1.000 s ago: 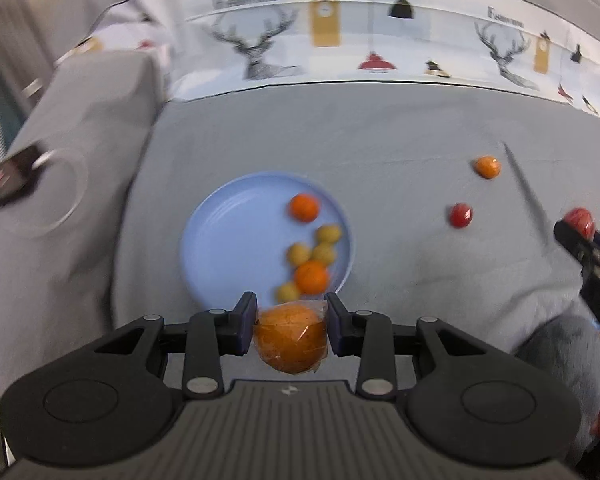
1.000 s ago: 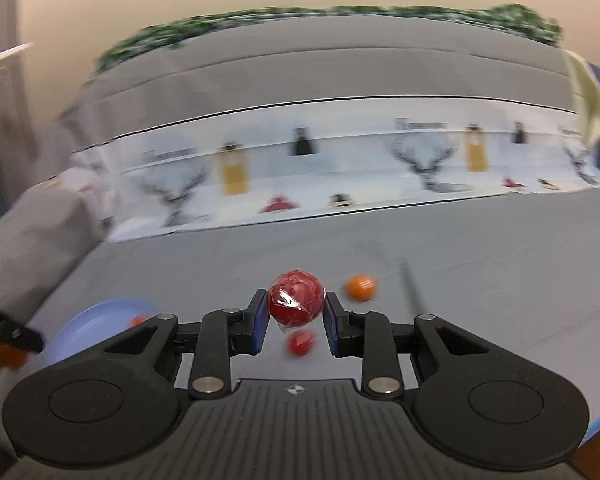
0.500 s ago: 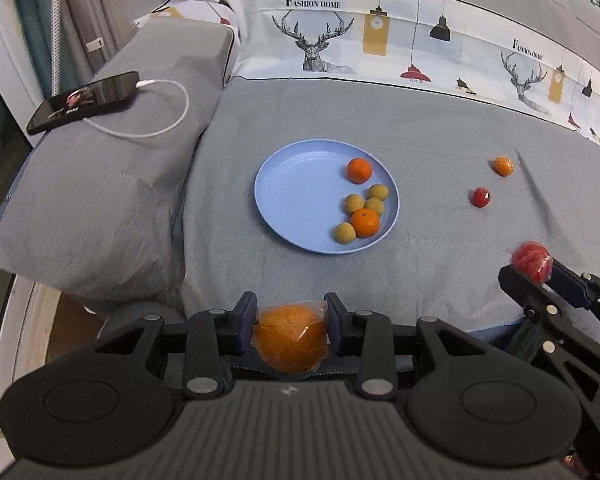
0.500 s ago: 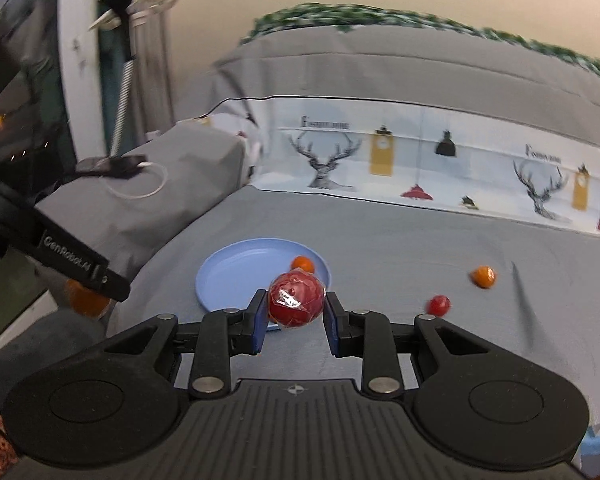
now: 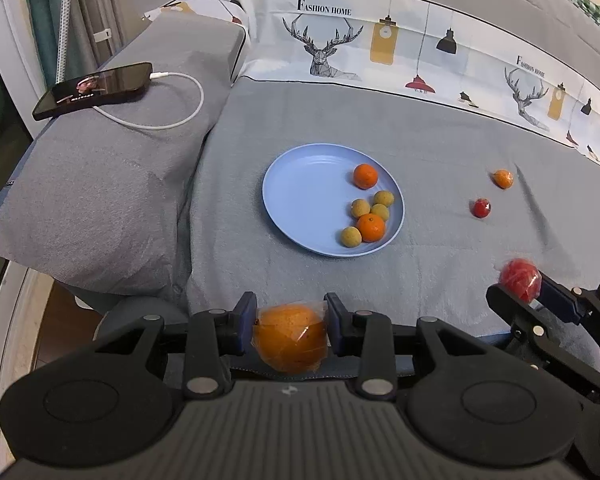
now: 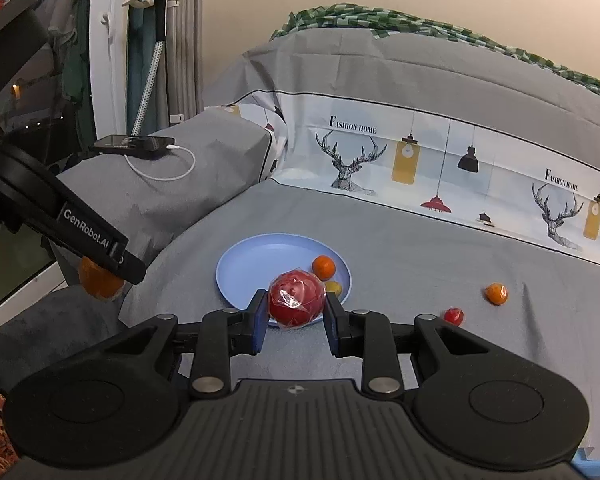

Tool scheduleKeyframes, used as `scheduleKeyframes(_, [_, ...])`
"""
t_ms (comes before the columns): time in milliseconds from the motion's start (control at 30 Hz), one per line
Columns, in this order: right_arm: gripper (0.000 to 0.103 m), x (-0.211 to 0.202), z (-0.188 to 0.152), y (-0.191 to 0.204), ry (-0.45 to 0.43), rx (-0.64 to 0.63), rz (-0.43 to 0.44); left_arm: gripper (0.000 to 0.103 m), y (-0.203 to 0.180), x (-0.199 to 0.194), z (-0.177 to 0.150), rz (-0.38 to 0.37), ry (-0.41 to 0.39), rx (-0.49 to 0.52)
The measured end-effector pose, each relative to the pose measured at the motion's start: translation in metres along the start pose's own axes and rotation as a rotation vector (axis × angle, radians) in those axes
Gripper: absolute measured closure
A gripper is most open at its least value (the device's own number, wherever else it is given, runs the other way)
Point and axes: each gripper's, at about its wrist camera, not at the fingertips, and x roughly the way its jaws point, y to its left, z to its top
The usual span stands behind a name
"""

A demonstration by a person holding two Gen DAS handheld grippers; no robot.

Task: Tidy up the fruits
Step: 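Carry the mandarin and red plum over the blue plate and open both tools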

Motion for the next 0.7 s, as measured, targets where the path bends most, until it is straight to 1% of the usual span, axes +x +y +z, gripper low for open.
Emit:
scheduleKeyframes(433, [0.073, 0.02, 0.0, -0.009, 0.053, 0.024, -0.01, 0.063, 0.003, 0.02, 0.012, -0.01, 0.024, 0.001])
scheduleKeyframes(600, [0.073, 0.038, 0.006, -0.011, 0.07, 0.027, -0.019, 0.063, 0.004, 0.032, 0.028, -0.013, 0.015, 0.0])
scheduleKeyframes(700, [0.073, 0.052, 0.012, -0.008, 0.081, 0.022, -0.014, 0.063, 0.004, 0.043, 0.043, -0.006, -0.002, 0.004])
